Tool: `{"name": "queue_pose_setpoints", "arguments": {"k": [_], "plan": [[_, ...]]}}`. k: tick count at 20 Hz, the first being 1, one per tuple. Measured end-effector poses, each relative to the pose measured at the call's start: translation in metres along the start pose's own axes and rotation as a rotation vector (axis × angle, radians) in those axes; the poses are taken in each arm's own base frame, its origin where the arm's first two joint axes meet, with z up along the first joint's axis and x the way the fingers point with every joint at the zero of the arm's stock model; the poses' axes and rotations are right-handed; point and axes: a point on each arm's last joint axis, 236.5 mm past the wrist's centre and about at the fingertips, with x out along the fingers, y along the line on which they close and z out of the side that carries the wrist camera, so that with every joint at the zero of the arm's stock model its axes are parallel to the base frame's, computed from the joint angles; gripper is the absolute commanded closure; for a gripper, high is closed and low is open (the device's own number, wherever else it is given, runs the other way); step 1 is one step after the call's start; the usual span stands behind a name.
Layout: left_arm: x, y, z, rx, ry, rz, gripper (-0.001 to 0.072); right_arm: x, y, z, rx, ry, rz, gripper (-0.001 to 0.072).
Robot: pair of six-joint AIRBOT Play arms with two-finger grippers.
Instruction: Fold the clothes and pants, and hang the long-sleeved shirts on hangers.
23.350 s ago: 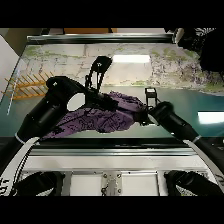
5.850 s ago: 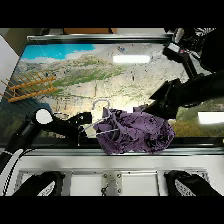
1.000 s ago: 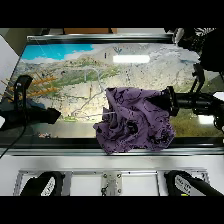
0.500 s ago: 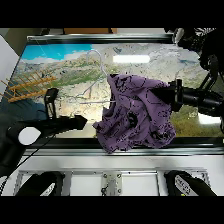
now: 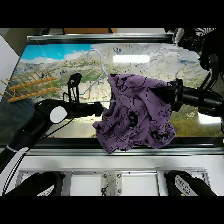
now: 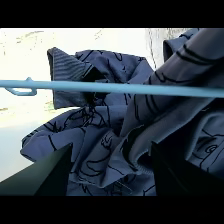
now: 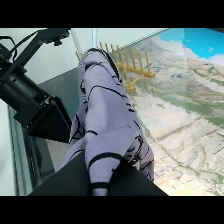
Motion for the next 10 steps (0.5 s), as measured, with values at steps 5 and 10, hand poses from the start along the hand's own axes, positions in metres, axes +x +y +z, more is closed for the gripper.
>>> {"name": "queue_pose_setpoints", "arguments": {"k": [5, 10], "plan": [[0.024, -0.018, -0.014, 0.032, 0.061, -0.009, 0.0197, 0.000, 0.000, -0.002, -0.002, 0.009, -0.001, 0.0694], [0.045, -0.018, -0.027, 0.031, 0.112, 0.009, 0.0198, 0.000, 0.000, -0.002, -0.002, 0.010, -0.001, 0.0693]]}}
